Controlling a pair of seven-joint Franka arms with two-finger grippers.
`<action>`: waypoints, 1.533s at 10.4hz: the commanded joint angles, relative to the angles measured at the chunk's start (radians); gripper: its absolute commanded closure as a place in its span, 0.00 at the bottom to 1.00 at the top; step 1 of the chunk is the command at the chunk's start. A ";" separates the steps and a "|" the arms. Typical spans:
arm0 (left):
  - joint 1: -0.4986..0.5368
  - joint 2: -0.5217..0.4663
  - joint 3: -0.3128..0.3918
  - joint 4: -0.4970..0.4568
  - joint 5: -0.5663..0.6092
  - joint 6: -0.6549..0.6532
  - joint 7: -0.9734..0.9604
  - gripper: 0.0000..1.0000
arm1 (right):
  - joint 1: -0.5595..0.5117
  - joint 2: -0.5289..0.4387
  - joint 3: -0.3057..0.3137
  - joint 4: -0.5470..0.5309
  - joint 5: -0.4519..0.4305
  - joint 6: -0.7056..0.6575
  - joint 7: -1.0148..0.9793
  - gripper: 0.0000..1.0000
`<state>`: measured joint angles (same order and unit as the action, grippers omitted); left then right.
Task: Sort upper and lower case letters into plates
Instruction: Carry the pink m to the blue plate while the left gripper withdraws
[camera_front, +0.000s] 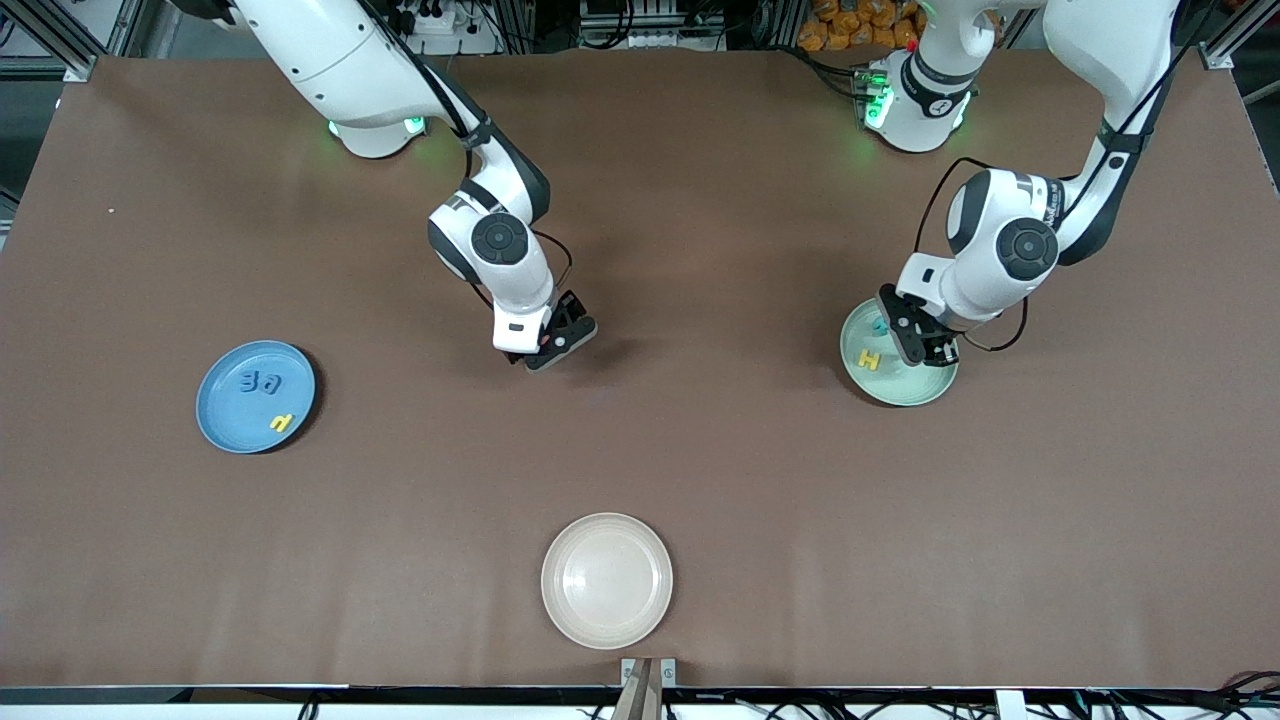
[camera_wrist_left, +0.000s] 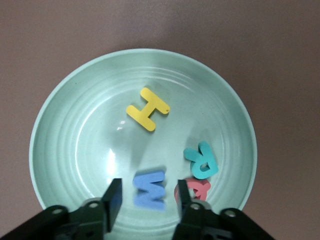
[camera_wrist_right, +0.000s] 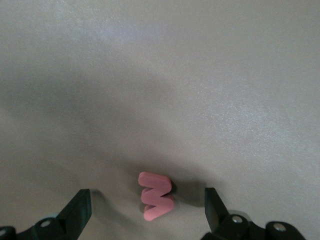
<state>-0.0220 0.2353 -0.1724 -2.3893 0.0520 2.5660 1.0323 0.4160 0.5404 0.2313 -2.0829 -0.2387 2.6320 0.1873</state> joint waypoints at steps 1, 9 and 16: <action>0.016 -0.001 0.001 -0.010 -0.014 0.020 0.028 0.00 | -0.005 0.012 0.006 0.009 -0.022 0.005 -0.003 0.35; -0.012 -0.001 -0.001 0.087 -0.061 0.016 -0.367 0.00 | -0.097 -0.086 0.006 0.012 -0.021 -0.146 -0.052 1.00; -0.006 -0.057 0.001 0.380 -0.106 -0.421 -0.840 0.00 | -0.368 -0.209 -0.123 0.037 -0.031 -0.277 -0.037 1.00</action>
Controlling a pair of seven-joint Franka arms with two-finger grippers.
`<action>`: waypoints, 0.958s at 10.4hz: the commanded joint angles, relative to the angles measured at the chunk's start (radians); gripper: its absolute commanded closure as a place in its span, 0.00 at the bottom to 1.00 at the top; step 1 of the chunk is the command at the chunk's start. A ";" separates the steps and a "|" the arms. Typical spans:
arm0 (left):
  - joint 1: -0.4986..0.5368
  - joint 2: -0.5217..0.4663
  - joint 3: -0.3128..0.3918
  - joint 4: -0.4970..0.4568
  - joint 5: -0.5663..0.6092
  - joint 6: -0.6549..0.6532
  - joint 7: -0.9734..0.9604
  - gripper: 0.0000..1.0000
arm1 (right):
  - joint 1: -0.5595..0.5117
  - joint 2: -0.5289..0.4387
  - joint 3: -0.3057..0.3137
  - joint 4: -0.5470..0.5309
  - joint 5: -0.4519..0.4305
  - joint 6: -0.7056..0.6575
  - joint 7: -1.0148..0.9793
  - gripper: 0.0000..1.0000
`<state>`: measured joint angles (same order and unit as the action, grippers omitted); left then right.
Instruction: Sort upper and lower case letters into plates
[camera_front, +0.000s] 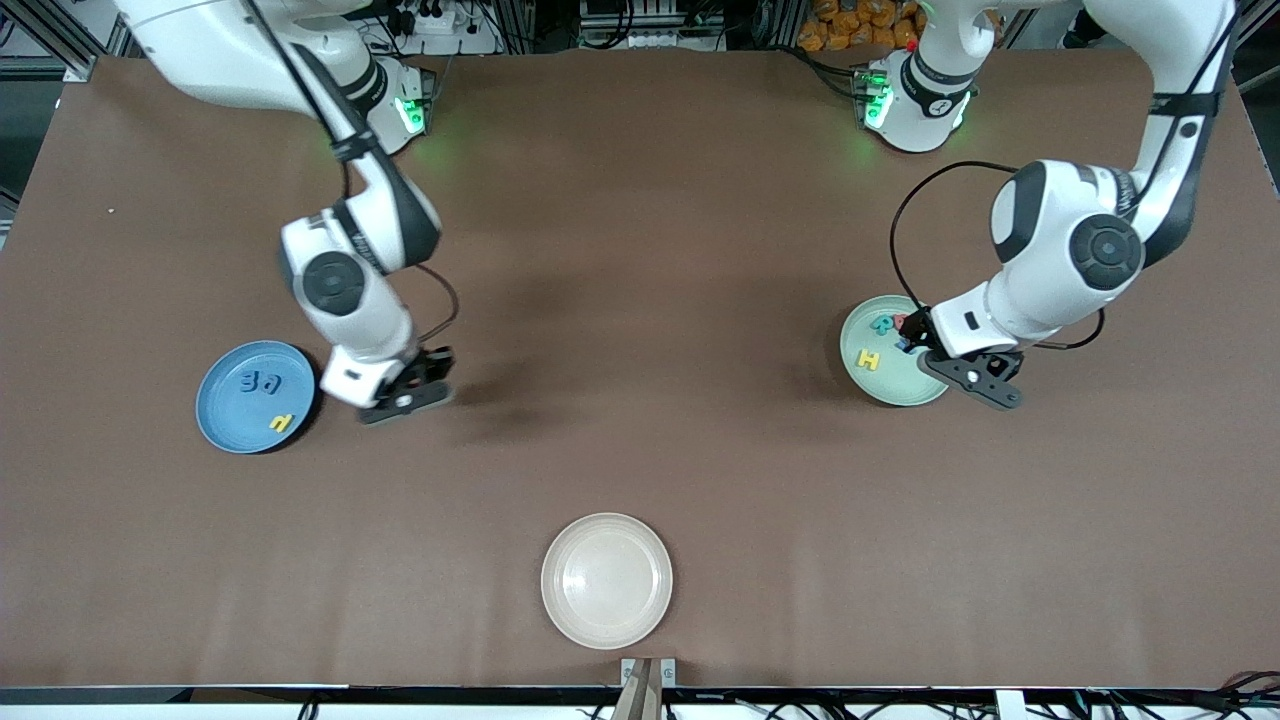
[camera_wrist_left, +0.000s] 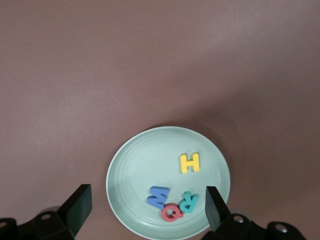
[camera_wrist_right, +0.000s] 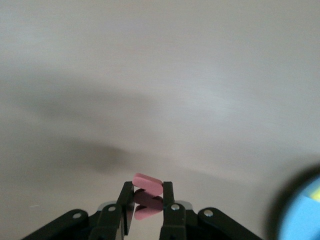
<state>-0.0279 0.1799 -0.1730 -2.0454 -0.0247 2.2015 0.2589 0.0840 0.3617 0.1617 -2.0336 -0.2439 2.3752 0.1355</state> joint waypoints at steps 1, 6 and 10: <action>0.000 -0.003 0.024 0.068 -0.053 -0.096 -0.096 0.00 | -0.055 -0.030 -0.103 -0.010 -0.026 -0.037 0.025 1.00; -0.014 -0.025 0.107 0.235 -0.113 -0.320 -0.225 0.00 | -0.144 -0.020 -0.194 -0.013 -0.066 -0.034 0.027 0.40; -0.023 -0.099 0.174 0.292 -0.059 -0.425 -0.230 0.00 | -0.159 -0.139 -0.189 -0.060 -0.051 -0.074 0.050 0.00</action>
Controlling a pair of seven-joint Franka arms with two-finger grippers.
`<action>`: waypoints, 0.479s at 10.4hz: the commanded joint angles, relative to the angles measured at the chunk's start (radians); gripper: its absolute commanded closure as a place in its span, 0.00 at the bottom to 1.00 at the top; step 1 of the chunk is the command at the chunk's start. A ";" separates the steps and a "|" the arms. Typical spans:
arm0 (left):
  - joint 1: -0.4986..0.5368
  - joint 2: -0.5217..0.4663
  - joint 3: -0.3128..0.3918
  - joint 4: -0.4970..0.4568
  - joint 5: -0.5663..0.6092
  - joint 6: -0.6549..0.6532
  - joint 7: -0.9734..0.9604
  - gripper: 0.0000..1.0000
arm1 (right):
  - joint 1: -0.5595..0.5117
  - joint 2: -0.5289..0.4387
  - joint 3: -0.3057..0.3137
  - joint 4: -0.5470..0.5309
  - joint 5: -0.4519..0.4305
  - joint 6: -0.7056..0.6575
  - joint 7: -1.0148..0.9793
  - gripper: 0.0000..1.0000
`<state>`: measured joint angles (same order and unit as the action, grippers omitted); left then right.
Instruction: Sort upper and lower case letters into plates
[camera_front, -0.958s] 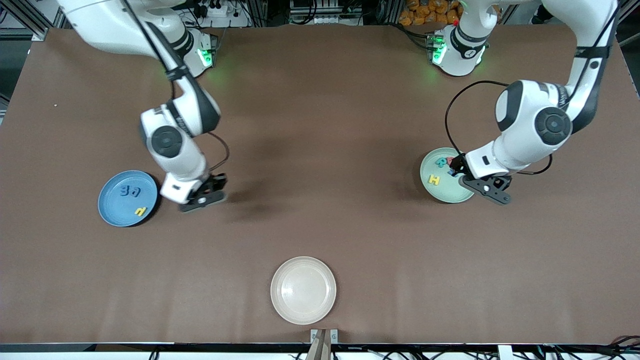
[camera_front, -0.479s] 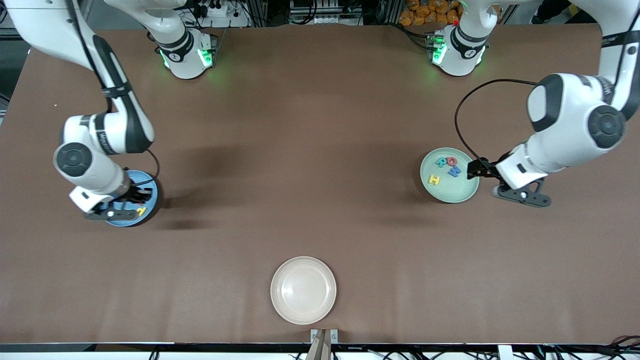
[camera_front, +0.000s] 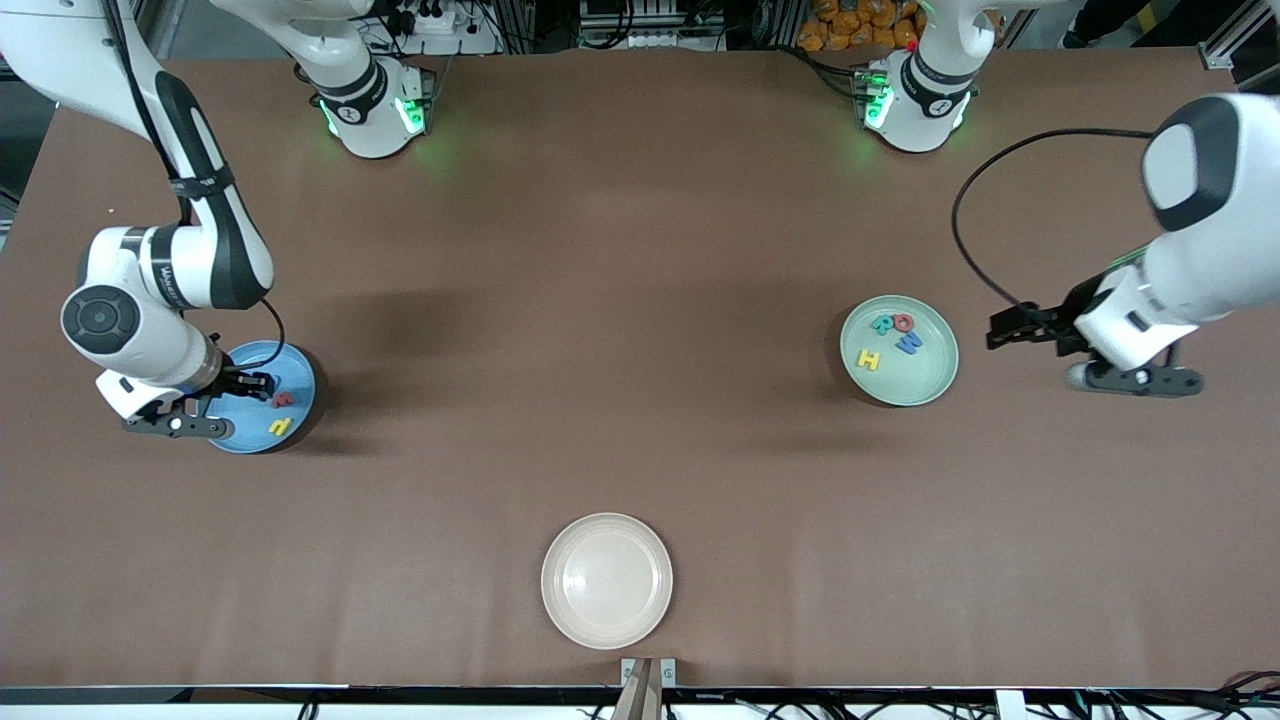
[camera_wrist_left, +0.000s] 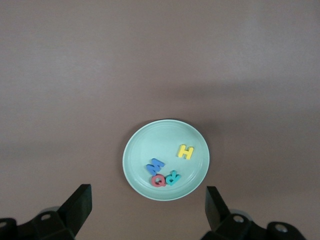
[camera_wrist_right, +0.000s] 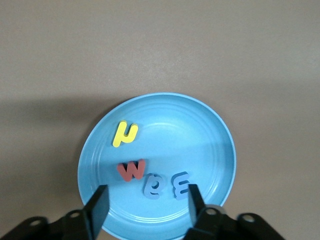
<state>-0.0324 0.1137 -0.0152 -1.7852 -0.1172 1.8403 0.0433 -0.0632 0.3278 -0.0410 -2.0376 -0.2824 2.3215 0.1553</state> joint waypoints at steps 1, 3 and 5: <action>-0.029 -0.034 0.024 0.082 0.066 -0.134 -0.013 0.00 | -0.020 -0.160 0.024 -0.103 -0.008 -0.016 0.032 0.00; -0.055 -0.034 0.075 0.157 0.073 -0.217 -0.008 0.00 | -0.134 -0.242 0.158 -0.159 0.012 -0.008 0.030 0.00; -0.054 -0.043 0.075 0.179 0.070 -0.254 -0.011 0.00 | -0.123 -0.271 0.165 -0.141 0.115 -0.027 0.030 0.00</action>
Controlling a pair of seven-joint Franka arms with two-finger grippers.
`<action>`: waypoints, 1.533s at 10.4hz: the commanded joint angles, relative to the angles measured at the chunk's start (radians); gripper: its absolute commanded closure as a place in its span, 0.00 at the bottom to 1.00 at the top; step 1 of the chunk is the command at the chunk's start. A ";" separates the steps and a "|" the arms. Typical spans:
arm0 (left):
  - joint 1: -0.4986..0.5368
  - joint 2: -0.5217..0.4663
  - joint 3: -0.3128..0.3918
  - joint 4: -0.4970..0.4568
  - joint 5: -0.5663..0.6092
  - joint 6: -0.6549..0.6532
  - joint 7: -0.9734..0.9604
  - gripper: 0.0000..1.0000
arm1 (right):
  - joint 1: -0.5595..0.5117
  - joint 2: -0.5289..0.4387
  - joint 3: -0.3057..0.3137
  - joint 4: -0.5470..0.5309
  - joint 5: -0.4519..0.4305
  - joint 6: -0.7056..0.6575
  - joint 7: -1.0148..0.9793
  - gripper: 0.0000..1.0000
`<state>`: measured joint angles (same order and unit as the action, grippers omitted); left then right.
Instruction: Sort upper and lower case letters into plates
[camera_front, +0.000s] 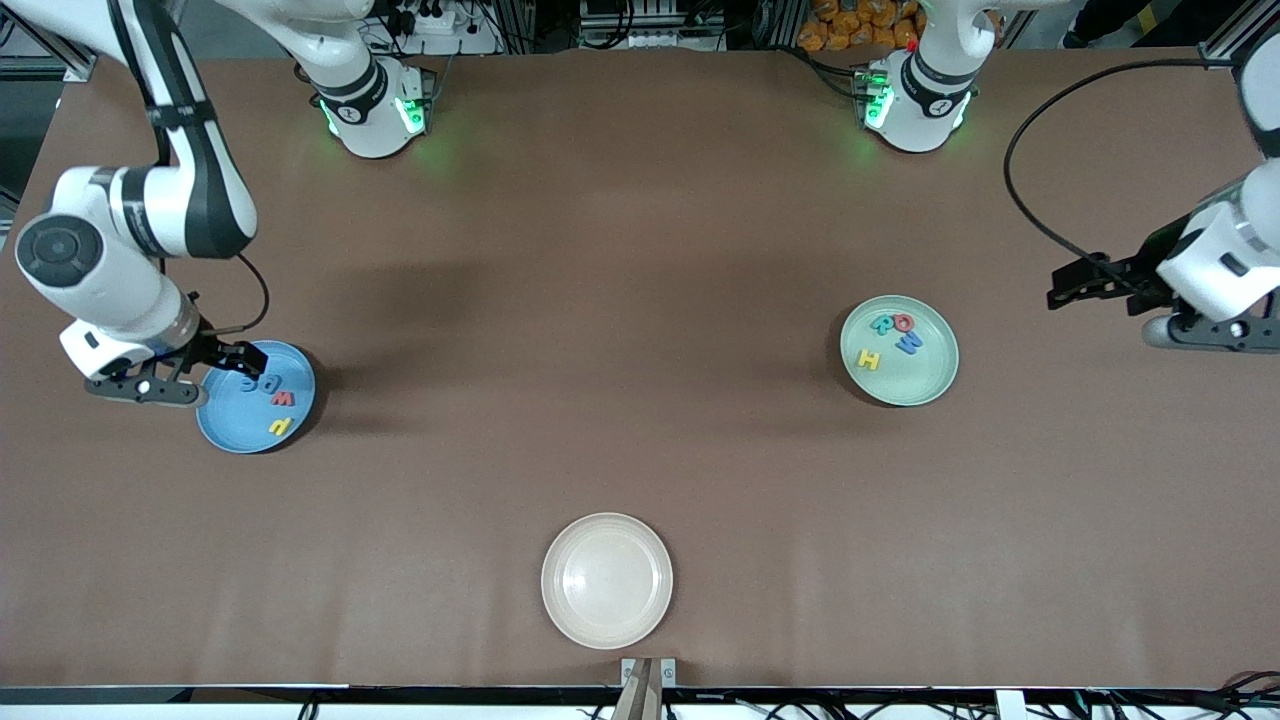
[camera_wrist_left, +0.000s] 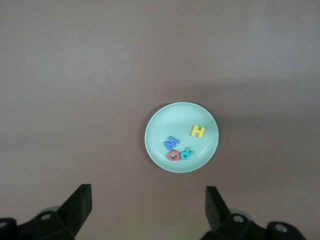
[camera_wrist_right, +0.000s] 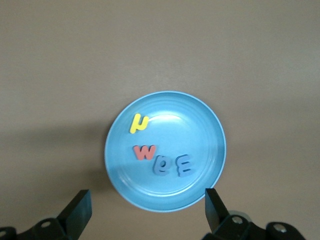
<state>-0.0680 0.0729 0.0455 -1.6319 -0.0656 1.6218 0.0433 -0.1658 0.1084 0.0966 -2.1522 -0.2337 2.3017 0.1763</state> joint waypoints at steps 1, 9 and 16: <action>-0.016 -0.010 0.016 0.024 0.013 -0.045 -0.011 0.00 | 0.009 -0.052 0.019 0.015 0.098 -0.043 0.009 0.00; -0.027 -0.074 -0.074 0.092 0.003 -0.181 -0.135 0.00 | 0.104 -0.032 -0.035 0.579 0.183 -0.562 -0.265 0.00; -0.059 -0.061 -0.058 0.119 0.067 -0.175 -0.068 0.00 | 0.123 -0.029 -0.063 0.696 0.264 -0.735 -0.244 0.00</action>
<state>-0.1122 0.0028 -0.0227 -1.5391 -0.0213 1.4596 -0.0401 -0.0530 0.0602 0.0529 -1.4903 0.0116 1.6083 -0.0805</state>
